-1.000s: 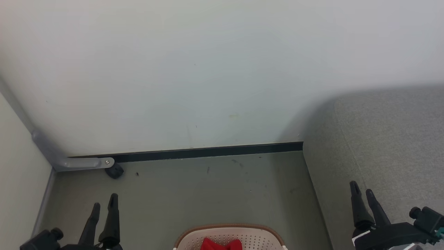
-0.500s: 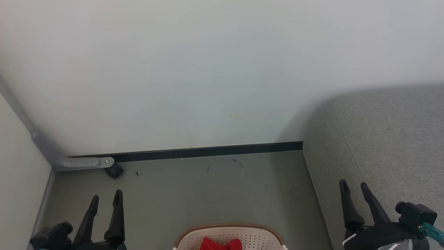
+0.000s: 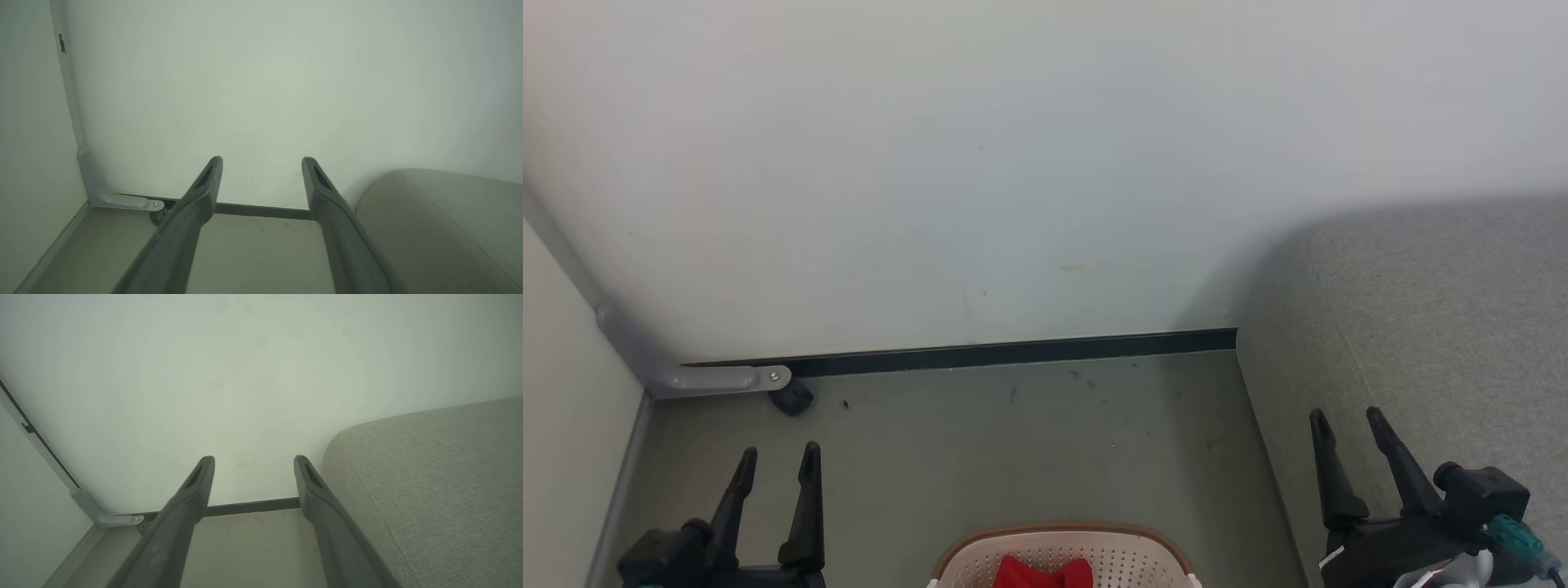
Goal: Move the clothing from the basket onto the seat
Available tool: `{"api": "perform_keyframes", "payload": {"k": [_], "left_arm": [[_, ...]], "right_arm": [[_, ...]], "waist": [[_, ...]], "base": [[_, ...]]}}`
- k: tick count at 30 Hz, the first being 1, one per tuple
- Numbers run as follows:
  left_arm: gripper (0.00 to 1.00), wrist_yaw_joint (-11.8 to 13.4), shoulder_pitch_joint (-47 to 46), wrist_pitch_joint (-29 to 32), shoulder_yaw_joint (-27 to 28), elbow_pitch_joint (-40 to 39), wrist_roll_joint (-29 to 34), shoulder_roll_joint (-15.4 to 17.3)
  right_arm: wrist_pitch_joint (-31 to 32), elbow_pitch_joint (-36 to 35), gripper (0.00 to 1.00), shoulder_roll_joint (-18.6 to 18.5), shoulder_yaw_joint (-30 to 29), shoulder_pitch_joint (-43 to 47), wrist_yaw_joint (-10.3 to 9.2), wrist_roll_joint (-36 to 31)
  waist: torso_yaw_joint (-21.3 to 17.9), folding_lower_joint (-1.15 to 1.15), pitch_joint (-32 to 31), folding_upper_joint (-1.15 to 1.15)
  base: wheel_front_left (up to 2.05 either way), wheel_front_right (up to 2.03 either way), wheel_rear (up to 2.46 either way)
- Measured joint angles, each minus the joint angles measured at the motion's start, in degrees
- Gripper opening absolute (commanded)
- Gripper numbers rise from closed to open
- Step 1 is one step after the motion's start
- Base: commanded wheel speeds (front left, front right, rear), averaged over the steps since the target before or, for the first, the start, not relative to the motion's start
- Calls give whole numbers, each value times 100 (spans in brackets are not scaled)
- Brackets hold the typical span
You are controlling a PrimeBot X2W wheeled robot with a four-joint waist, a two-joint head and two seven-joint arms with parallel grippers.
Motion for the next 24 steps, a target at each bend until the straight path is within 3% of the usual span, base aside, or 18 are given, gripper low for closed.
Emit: {"api": "perform_keyframes", "payload": {"k": [9, 24], "left_arm": [[100, -34, -2, -99, 51, 12, 366, -25], [100, -138, -3, -100, 198, 60, 409, -131]], "right_arm": [[-74, -4, 100, -2, -25, -50, -5, -264], [-74, 2, 100, 109, -180, -47, 64, -269]], "waist": [[-2, 0, 13, 0], [-21, 0, 64, 0]], "base": [[0, 0, 0], [0, 0, 0]]}}
